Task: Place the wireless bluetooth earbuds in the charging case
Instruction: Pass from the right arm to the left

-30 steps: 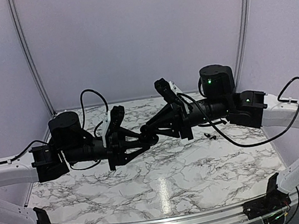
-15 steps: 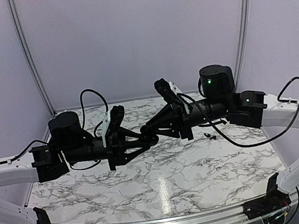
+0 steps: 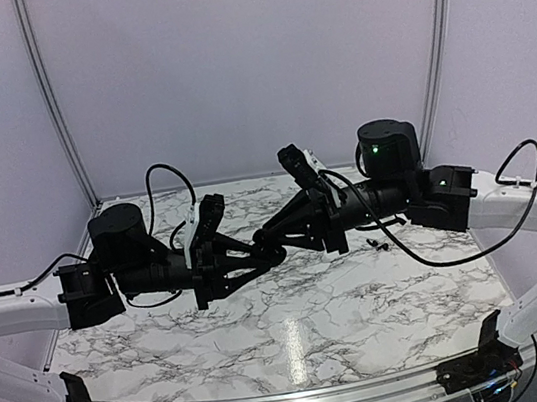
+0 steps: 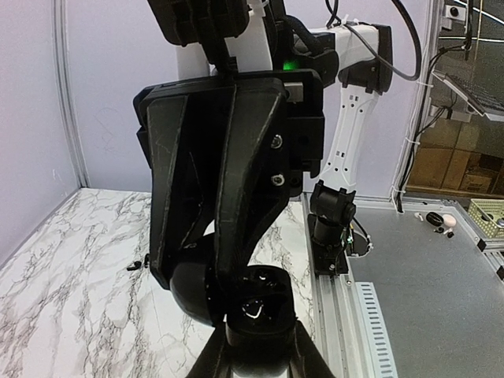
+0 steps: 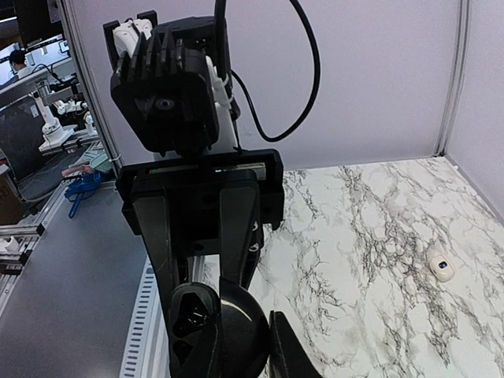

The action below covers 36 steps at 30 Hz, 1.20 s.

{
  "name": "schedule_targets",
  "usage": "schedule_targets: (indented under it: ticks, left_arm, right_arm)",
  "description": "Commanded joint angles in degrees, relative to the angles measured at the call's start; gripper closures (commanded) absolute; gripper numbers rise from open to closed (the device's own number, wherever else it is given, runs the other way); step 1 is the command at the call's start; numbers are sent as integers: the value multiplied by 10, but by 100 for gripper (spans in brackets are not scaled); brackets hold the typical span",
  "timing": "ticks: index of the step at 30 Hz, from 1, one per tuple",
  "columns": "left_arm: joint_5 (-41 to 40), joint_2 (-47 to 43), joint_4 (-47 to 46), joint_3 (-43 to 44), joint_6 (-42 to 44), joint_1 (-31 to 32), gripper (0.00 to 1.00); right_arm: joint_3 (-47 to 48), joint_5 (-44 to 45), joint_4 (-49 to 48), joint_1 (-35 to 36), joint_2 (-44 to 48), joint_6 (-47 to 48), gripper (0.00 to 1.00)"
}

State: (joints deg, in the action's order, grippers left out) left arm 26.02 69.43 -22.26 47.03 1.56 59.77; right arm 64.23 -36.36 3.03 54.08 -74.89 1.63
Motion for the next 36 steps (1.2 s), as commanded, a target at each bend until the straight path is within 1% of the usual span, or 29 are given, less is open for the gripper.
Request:
schedule_targets:
  ticks: [1, 4, 6, 13, 16, 19, 26, 31, 36]
  left_arm:
    - [-11, -15, -11, -12, 6, 3, 78]
    - [-14, -14, -11, -7, 7, 3, 68]
    - [-11, -9, -11, 0, 7, 3, 65]
    - [-4, -1, -12, 10, 6, 3, 64]
    - [-2, -1, -17, 11, 0, 4, 61]
    - [-2, -1, -20, 11, -3, 5, 60]
    - [-4, 0, -23, 11, -3, 5, 59]
    - [-4, 2, -24, 12, -4, 6, 61]
    - [-2, 6, -27, 15, -6, 6, 59]
  right_arm:
    - [1, -21, -17, -10, 2, -13, 100]
    - [0, -23, -20, -10, 1, -14, 100]
    - [-2, -24, -24, -10, 1, -16, 100]
    - [-3, -26, -24, -10, -1, -27, 100]
    - [-6, -26, -25, -10, 1, -27, 100]
    - [-7, -26, -25, -10, 0, -26, 100]
    - [-6, -25, -25, -10, 1, -26, 100]
    - [-8, -23, -25, -10, 0, -25, 100]
    - [-9, -24, -25, -10, -1, -25, 100]
